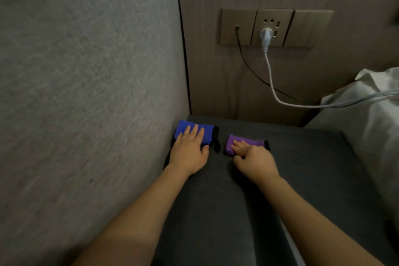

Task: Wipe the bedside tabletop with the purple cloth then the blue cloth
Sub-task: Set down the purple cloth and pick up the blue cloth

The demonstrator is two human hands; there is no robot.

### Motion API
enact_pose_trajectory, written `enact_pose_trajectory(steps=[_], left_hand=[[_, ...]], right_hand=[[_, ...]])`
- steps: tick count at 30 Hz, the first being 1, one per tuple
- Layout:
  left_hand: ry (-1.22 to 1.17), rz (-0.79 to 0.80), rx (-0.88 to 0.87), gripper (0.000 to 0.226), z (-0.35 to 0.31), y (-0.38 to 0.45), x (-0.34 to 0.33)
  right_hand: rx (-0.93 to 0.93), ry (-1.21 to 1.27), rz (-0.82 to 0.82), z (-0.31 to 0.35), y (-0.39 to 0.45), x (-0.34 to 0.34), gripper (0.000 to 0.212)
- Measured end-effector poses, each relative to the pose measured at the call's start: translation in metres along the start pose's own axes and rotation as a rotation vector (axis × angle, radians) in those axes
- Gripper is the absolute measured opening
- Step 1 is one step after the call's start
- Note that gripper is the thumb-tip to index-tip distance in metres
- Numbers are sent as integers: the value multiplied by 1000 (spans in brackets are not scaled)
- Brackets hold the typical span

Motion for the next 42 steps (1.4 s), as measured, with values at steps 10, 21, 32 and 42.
enact_pose_trajectory(steps=[10, 21, 32, 42], left_hand=[[-154, -118, -9, 68, -12, -36, -6], [-196, -158, -35, 55, -15, -36, -5], [-649, -249, 48, 59, 0, -43, 2], [-542, -422, 155, 59, 2, -52, 17]], right_hand=[[41, -54, 122, 42, 69, -6, 43], [255, -185, 258, 100, 95, -32, 43], [304, -28, 50, 102, 69, -17, 38], [318, 5, 103, 45, -17, -20, 48]])
Point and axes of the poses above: each hand's wrist, its own y-axis towards the middle knuckle, its own x-axis out of the back of the hand, z = x × y, the point moved 7 cm from there along y, towards the middle knuckle, and after that the axes turned 3 degrees about y, right-handed, at the moved point
